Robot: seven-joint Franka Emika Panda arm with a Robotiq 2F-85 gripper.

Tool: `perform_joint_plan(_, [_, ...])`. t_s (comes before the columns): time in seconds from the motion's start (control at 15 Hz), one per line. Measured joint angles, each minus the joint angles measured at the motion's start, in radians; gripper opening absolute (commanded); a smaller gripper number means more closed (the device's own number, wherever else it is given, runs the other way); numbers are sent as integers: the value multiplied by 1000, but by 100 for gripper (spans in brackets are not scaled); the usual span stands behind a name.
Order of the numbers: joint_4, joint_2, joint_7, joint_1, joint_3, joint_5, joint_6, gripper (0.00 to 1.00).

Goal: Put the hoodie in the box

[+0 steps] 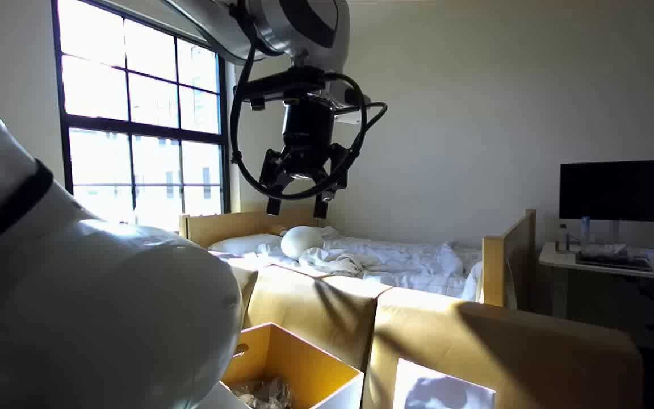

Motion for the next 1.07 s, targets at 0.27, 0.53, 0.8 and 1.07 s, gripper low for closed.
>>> perform_joint_plan(0.27, [0, 0, 0, 0, 0, 0, 0, 100])
perform_joint_plan(0.53, [-4, 1, 5, -1, 0, 3, 16, 100])
perform_joint_plan(0.8, [-116, 71, 49, -17, 23, -11, 223, 100])
perform_joint_plan(1.07, [-297, 197, 93, -55, 36, -111, 553, 100])
